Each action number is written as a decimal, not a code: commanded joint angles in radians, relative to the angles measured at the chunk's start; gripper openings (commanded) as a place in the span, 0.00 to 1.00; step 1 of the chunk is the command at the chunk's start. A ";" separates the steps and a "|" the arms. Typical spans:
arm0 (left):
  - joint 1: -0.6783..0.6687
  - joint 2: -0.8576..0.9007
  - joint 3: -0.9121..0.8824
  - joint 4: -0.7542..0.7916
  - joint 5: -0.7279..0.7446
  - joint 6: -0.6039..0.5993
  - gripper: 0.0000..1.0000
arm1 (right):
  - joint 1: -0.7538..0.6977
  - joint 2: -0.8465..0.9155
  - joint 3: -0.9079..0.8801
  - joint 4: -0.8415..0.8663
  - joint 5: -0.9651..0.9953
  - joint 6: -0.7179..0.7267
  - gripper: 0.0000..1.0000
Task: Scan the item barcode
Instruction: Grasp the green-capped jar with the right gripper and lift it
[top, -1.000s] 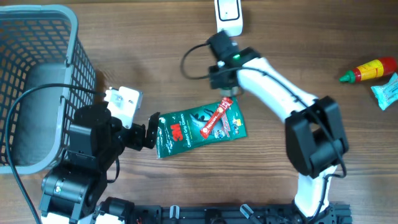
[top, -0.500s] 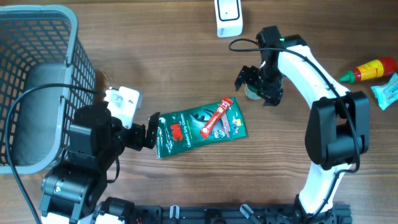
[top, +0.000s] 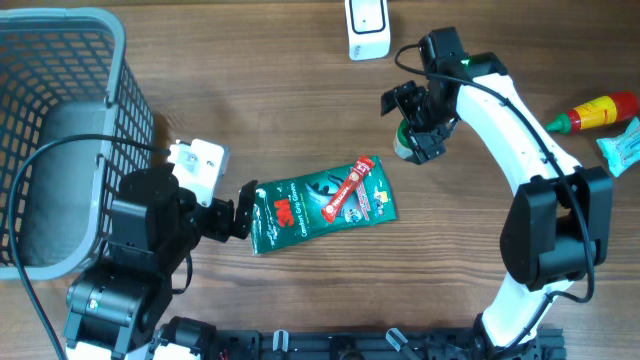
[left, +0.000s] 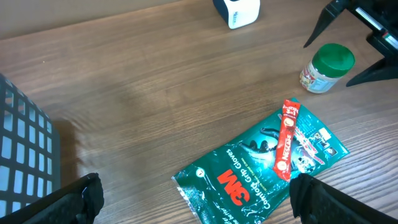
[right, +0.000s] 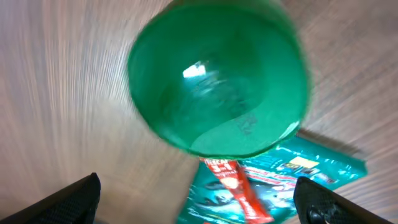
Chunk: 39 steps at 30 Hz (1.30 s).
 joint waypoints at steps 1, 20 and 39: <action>0.005 -0.002 -0.001 0.002 0.008 -0.007 1.00 | 0.001 -0.011 -0.005 0.010 0.182 0.281 1.00; 0.005 -0.002 -0.001 0.002 0.008 -0.007 1.00 | 0.001 0.068 -0.007 0.021 0.244 0.244 0.74; 0.005 -0.002 -0.001 0.002 0.008 -0.007 1.00 | -0.018 0.060 0.001 -0.152 0.288 -1.226 0.97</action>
